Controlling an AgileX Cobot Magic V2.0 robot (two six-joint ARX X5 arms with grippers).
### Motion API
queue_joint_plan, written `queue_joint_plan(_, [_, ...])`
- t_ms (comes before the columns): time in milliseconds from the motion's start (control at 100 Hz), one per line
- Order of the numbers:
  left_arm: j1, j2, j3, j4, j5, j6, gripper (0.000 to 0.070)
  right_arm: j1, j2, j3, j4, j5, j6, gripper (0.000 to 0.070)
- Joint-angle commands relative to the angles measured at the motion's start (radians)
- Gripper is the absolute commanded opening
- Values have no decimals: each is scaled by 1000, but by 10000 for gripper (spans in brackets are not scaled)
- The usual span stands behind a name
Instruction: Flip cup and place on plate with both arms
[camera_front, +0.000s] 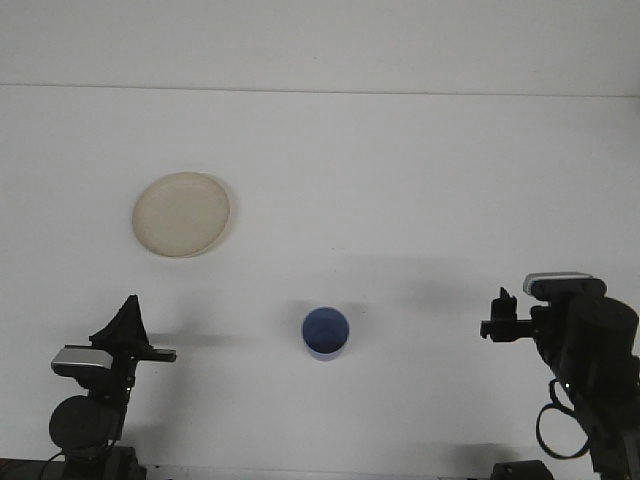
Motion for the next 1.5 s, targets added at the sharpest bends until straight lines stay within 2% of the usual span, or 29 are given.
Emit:
queue_joint_plan(0, [1,-1,-19,11,1,8,11,1,-51,-63,78,-11,-20,499])
queue_joint_plan(230, [1,-1,-19,11,2,8,11,1,-234,-309,366,-60,-54,498])
queue_joint_plan(400, [1,-1,-19,11,2,8,11,1,-265,-403,473,-112,-57,498])
queue_joint_plan(1250, [1,-1,19,3,1,16,11,1,-257,-410,509,-103,-59,498])
queue_joint_plan(1360, [1,5,108,-95,1,-3,11,1,-257,-410,509,-103,-59,498])
queue_joint_plan(1490, [1,61,264,-258,2,-58,12,1,-257,-410,509,-103,-59,498])
